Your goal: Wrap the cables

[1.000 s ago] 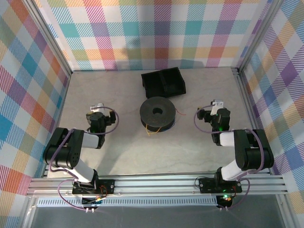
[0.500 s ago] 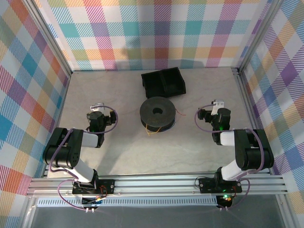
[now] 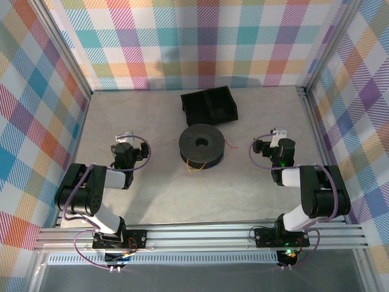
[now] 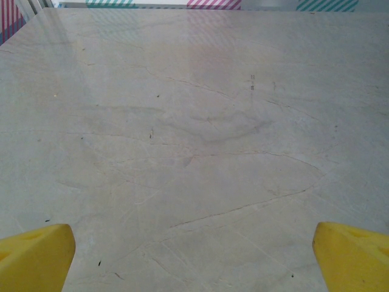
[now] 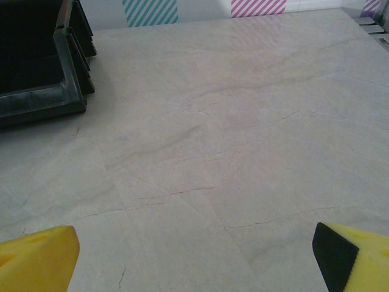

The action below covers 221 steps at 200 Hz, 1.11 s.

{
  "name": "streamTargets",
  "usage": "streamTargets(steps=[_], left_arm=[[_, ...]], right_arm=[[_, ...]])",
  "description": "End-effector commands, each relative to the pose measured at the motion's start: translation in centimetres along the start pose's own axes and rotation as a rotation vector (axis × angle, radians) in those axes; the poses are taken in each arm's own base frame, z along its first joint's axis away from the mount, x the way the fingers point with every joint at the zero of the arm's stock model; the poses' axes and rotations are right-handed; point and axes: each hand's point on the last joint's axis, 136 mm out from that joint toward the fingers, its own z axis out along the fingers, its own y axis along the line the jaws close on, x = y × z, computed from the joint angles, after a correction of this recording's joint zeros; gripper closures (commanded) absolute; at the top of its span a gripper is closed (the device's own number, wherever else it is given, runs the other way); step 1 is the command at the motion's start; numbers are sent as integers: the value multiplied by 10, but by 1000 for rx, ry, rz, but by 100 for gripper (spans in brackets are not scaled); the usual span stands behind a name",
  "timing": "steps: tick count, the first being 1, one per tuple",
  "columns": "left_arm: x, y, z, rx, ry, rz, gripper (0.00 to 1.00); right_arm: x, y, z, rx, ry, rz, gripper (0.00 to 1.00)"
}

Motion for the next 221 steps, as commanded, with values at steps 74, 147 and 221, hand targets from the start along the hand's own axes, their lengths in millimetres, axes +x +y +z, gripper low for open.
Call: streamTargets(steps=[74,147,221], left_arm=[[-7,-2,1,16,-17,-19,0],[-6,-2,1,16,-15,-19,0],[-6,-2,1,17,-15,-19,0]], right_arm=[[-2,5,1,-22,-5,6,1],[-3,5,1,-23,-6,6,1],[-2,8,2,-40,0,0,1]])
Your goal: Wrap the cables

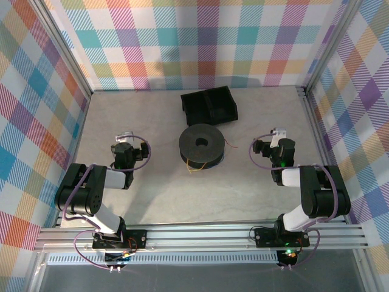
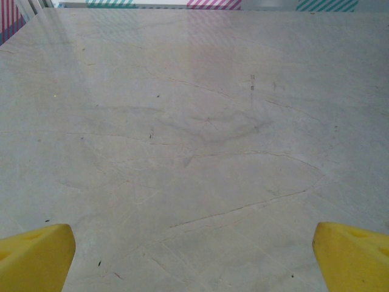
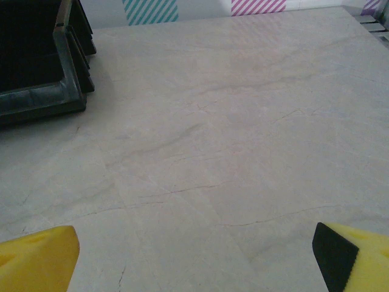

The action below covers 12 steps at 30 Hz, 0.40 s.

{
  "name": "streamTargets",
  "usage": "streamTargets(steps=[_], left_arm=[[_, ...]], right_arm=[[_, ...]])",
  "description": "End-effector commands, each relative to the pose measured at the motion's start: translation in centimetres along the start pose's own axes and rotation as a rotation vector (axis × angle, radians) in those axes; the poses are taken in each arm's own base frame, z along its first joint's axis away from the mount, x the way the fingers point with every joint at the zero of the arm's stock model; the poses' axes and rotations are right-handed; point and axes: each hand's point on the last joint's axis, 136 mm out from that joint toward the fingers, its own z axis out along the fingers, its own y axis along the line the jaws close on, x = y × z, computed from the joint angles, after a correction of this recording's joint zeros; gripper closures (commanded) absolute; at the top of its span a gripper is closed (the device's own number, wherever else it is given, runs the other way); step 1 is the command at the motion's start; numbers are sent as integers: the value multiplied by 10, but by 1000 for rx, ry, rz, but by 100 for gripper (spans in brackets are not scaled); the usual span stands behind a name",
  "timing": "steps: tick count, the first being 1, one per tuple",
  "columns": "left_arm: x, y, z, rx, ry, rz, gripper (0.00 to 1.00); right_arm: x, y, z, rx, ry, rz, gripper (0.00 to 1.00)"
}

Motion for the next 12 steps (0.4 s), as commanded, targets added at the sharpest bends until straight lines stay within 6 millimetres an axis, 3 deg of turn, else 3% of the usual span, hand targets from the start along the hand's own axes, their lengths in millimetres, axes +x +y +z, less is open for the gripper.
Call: streamTargets(steps=[1,12], left_arm=[[-6,-2,1,16,-15,-19,0],[-6,-2,1,16,-16,-19,0]], right_arm=[[-4,8,2,-37,-5,1,1],[-3,7,2,-38,-2,2,1]])
